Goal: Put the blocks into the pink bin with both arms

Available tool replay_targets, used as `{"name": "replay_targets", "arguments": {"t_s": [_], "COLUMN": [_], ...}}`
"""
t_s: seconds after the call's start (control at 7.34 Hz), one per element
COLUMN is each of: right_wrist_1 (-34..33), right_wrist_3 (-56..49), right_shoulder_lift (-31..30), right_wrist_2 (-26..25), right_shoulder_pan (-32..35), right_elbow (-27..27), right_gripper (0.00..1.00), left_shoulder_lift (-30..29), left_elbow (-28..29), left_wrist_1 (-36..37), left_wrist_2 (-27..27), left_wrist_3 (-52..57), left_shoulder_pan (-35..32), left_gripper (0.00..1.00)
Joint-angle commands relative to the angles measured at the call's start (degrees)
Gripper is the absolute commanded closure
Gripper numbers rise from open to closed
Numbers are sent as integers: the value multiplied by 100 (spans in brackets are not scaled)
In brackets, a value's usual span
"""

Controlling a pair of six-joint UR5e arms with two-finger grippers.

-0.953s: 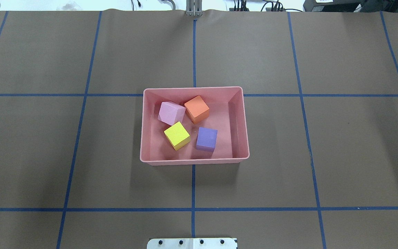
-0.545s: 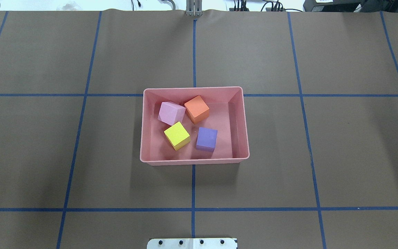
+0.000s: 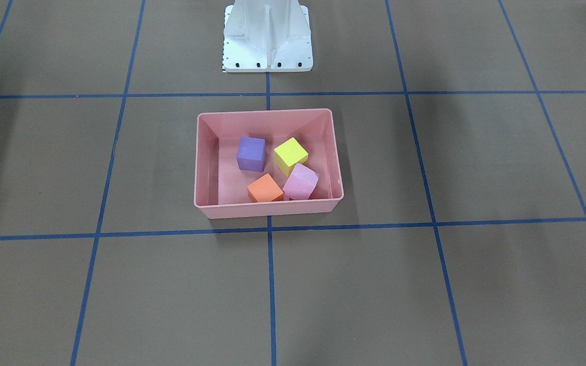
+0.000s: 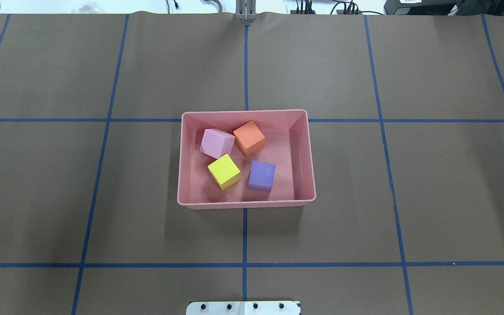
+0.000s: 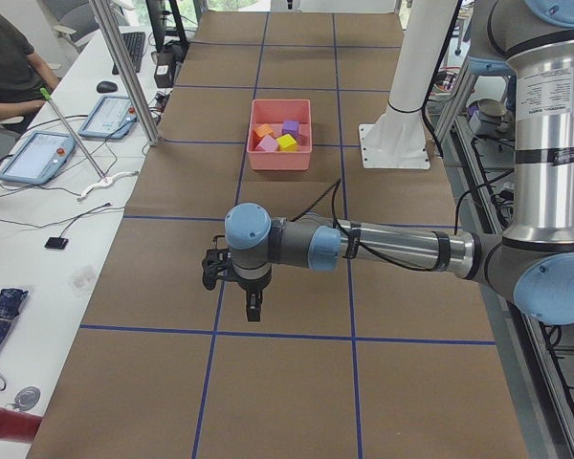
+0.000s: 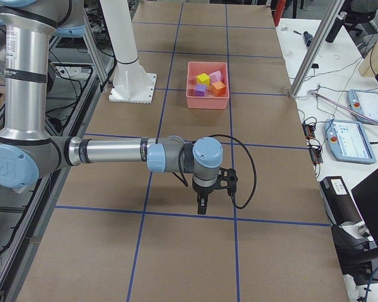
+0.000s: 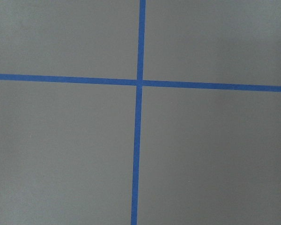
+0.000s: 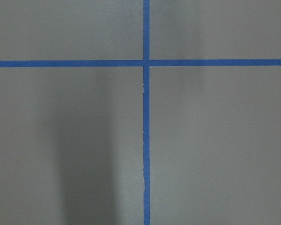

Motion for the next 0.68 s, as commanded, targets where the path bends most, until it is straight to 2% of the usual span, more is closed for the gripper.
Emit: {"name": "replay_targets", "arguments": {"t_s": [0.0, 0.54], "right_wrist_1": [0, 0], "right_wrist_3": [31, 40], "right_shoulder_lift": [3, 3], "right_wrist_2": [31, 58], "right_shoulder_pan": [-1, 8], "right_elbow": [3, 46], "right_gripper": [0, 0], "left_shoulder_lift": [14, 6], "left_elbow": [-26, -17], "left_wrist_1": [-1, 7], "left_wrist_2": [0, -18], "left_wrist_3": [-5, -23], "left_shoulder_pan": [-1, 8], "left_gripper": [0, 0]}}
